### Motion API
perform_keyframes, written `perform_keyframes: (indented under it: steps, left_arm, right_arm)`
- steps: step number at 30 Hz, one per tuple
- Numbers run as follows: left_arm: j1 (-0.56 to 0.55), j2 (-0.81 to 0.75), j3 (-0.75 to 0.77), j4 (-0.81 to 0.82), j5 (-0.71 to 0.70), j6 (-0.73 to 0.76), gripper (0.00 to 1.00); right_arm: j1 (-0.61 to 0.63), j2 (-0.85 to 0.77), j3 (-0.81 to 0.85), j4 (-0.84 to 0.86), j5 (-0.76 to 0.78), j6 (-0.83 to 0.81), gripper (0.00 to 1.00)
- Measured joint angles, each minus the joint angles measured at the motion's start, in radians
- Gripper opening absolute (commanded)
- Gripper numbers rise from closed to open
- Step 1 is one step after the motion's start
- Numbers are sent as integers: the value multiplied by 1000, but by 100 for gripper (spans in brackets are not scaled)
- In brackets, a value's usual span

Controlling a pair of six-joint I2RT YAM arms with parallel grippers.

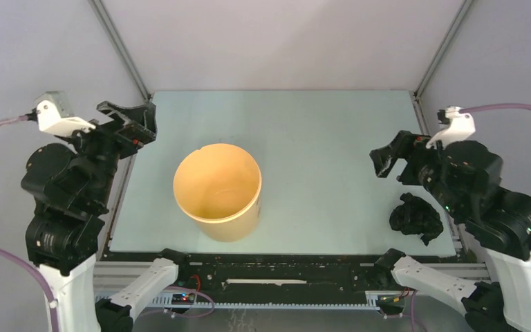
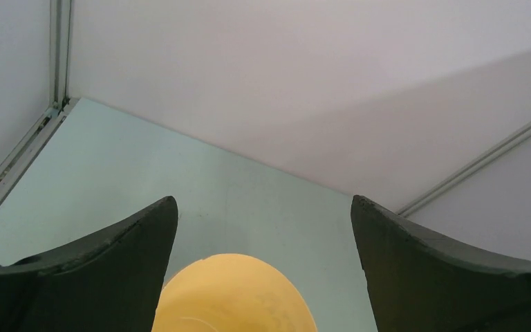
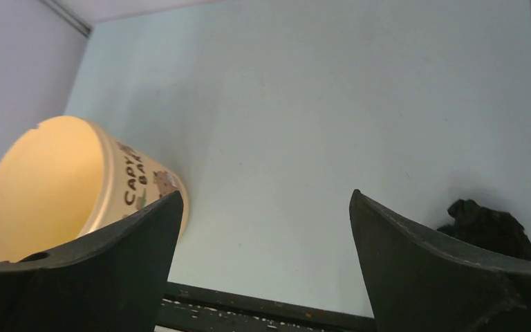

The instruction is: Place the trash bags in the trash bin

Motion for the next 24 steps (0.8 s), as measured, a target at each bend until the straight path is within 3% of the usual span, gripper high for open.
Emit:
perform_keyframes:
  steps: [8,13,18,24]
  left_arm:
    - [-21,72,0,-37,13,15,100]
    - [-39,60,-65,-1,95,-32,100]
    - [-157,46,-185,55,171,-111,100]
    - [-358,82,-262,131,216,-191,100]
  right_arm:
    - [-47,136,19,-113,11,62,99]
    - [-60,169,-17,-145,10,106,99]
    - [-74,119,-178,-142,-27,142,100]
    - [-181,79,-376,-128,-116,146,100]
